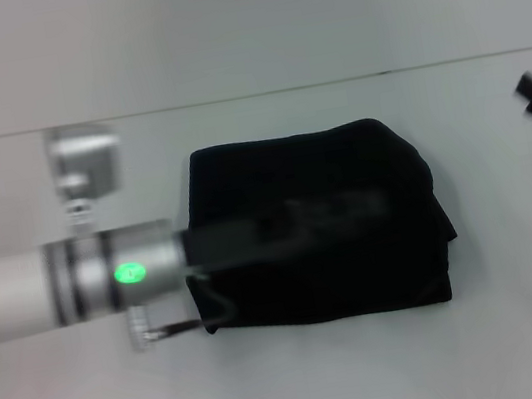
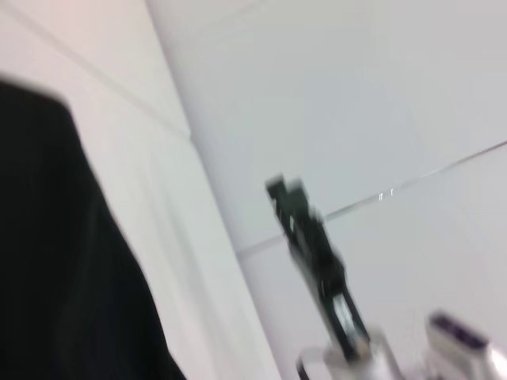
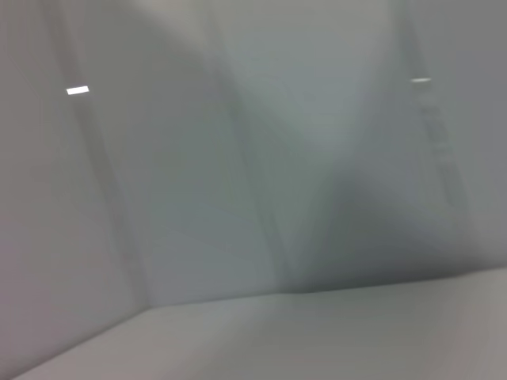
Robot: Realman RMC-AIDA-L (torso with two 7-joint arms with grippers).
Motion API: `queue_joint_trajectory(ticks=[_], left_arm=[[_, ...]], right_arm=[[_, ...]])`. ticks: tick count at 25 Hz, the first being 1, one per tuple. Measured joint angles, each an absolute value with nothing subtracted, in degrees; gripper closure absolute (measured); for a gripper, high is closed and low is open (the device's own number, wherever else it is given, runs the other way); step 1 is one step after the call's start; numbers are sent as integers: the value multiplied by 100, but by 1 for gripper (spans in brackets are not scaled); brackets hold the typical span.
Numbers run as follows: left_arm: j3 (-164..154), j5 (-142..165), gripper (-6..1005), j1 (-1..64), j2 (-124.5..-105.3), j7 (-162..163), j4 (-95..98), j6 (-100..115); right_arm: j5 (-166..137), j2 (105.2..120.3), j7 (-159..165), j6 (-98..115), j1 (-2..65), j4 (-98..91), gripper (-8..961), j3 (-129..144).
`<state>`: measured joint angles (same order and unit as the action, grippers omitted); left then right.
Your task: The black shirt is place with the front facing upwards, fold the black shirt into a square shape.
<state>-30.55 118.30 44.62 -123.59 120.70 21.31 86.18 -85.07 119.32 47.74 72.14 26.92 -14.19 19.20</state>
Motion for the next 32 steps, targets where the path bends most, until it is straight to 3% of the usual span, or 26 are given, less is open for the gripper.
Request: queue_joint_trajectory(ticks=[2, 7, 12, 23, 32], left_arm=[[-3037, 11691, 475, 4218, -12280, 12015, 2383, 8649], [-3024, 11170, 273, 3627, -11852, 11659, 2539, 8536], [-3034, 11202, 67, 3428, -11661, 11612, 2518, 8407], [-3091, 11511, 47, 3354, -11545, 11993, 2507, 8358], [-3111, 11885, 48, 3549, -11380, 12911, 2500, 8236]], right_arm=[[-8938, 11926, 4689, 7616, 2632, -1492, 7, 2135], [-9845, 11987, 4485, 8001, 2737, -1483, 7, 2722], [-10104, 12004, 4436, 7455, 2900, -1278, 7, 3099], [-10108, 11996, 4519, 6219, 2905, -1240, 7, 3162], [-10058, 11968, 4470, 7396, 2632, -1708, 7, 2853]])
